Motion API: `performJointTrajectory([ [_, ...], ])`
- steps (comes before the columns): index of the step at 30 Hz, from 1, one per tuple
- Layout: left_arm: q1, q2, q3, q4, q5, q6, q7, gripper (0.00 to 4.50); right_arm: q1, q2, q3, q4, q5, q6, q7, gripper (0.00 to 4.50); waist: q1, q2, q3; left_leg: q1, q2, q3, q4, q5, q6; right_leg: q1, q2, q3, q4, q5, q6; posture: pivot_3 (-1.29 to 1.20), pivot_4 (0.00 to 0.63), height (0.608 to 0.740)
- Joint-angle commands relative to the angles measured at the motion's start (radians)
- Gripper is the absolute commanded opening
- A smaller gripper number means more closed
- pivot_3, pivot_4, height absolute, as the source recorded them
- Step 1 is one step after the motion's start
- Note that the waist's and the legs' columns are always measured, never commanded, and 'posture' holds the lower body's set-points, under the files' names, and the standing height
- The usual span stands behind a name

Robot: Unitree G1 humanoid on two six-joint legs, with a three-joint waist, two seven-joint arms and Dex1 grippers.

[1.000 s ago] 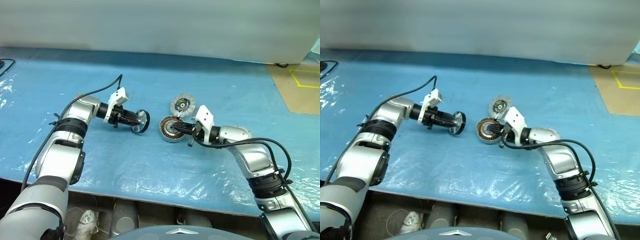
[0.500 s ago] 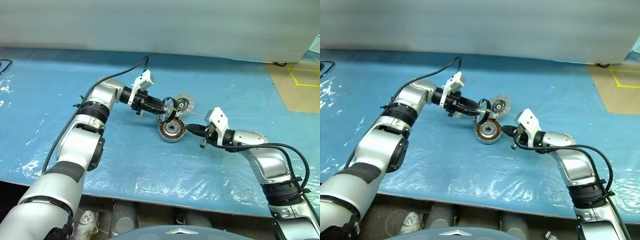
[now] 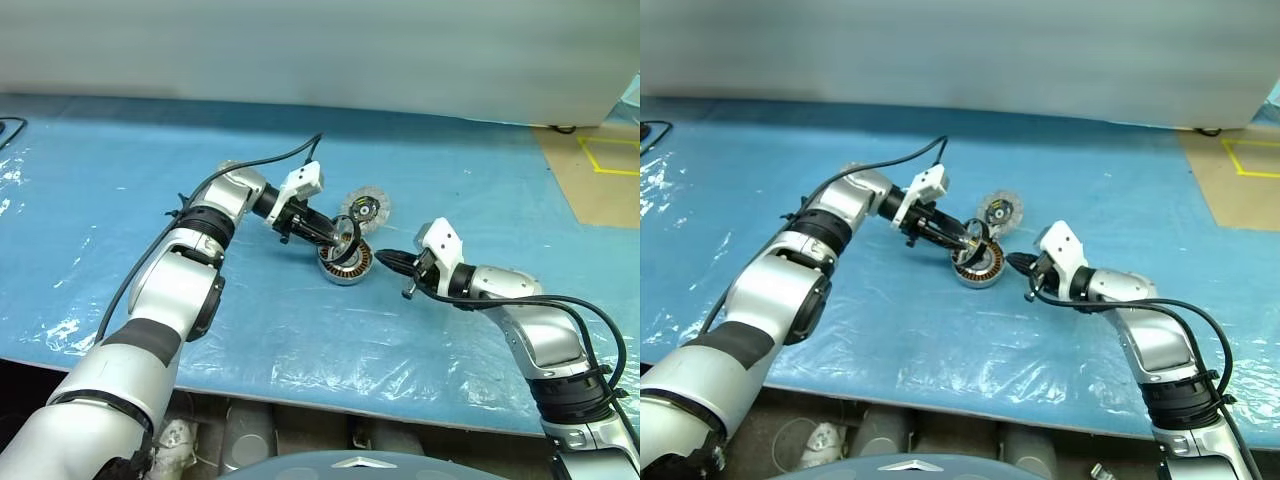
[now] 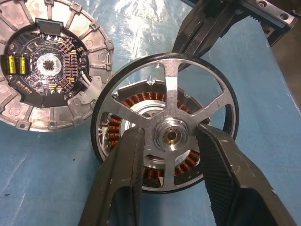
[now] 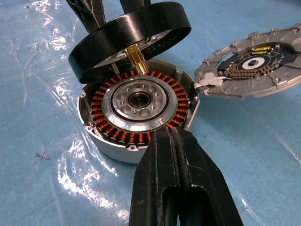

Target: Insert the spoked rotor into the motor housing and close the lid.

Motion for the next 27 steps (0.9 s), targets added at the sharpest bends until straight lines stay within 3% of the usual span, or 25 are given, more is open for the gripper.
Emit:
performJointTrajectory([
  [1, -0.035, -0.004, 0.013, -0.001, -0.003, -0.016, -0.001, 1.79, 0.003, -0.012, -0.028, -0.048, 0.021, -0.004, -0.004, 0.0, -0.001, 0.0, 0.0, 0.0, 0.0, 0.0, 0.0, 0.0, 0.0, 0.0, 0.0, 0.0, 0.0, 0.0, 0.0, 0.0, 0.15, 0.74],
  [14, -0.005, 0.015, -0.032, -0.002, 0.044, -0.023, -0.044, 1.79, -0.01, -0.007, -0.016, -0.034, 0.011, -0.015, -0.01, 0.0, -0.002, 0.0, 0.0, 0.0, 0.0, 0.0, 0.0, 0.0, 0.0, 0.0, 0.0, 0.0, 0.0, 0.0, 0.0, 0.0, 0.15, 0.74],
  [17, -0.001, 0.014, -0.03, -0.004, 0.045, -0.018, -0.036, 2.39, -0.011, -0.005, -0.018, -0.031, 0.009, -0.023, -0.013, 0.0, -0.002, 0.0, 0.0, 0.0, 0.0, 0.0, 0.0, 0.001, 0.002, 0.0, 0.0, 0.0, 0.0, 0.0, 0.0, 0.0, 0.15, 0.74],
  [18, 0.0, 0.015, -0.027, -0.007, 0.045, -0.021, -0.023, 2.39, -0.011, -0.005, -0.018, -0.029, 0.008, -0.026, -0.013, 0.0, -0.002, 0.0, 0.0, 0.0, 0.0, 0.0, 0.0, 0.001, 0.002, 0.0, 0.0, 0.0, 0.0, 0.0, 0.0, 0.0, 0.15, 0.74],
  [19, 0.0, 0.015, -0.025, -0.009, 0.048, -0.027, -0.01, 2.81, -0.012, -0.005, -0.018, -0.027, 0.007, -0.028, -0.013, 0.0, -0.001, 0.0, 0.0, 0.0, 0.0, 0.0, 0.0, 0.001, 0.002, 0.0, 0.0, 0.0, 0.0, 0.0, 0.0, 0.0, 0.15, 0.74],
  [21, 0.0, 0.017, -0.02, -0.011, 0.05, -0.036, 0.006, 3.24, -0.013, -0.005, -0.016, -0.024, 0.006, -0.031, -0.014, 0.0, 0.0, 0.0, 0.0, 0.0, 0.0, 0.0, 0.0, 0.001, 0.002, 0.0, 0.0, 0.0, 0.0, 0.0, 0.0, 0.0, 0.15, 0.74],
  [25, -0.014, 0.026, 0.026, -0.015, 0.011, -0.03, 0.029, 3.24, -0.016, -0.006, -0.016, -0.021, 0.008, -0.035, -0.016, 0.0, 0.0, 0.0, 0.0, 0.0, 0.0, 0.0, 0.0, 0.001, 0.002, 0.0, 0.0, 0.0, 0.0, 0.0, 0.0, 0.0, 0.15, 0.74],
  [27, -0.028, 0.019, 0.081, -0.019, -0.04, -0.007, 0.044, 2.8, -0.017, -0.009, -0.019, -0.018, 0.007, -0.04, -0.017, 0.0, 0.0, 0.0, 0.0, 0.0, 0.0, 0.0, 0.0, 0.001, 0.002, 0.0, 0.0, 0.0, 0.0, 0.0, 0.0, 0.0, 0.15, 0.74],
])
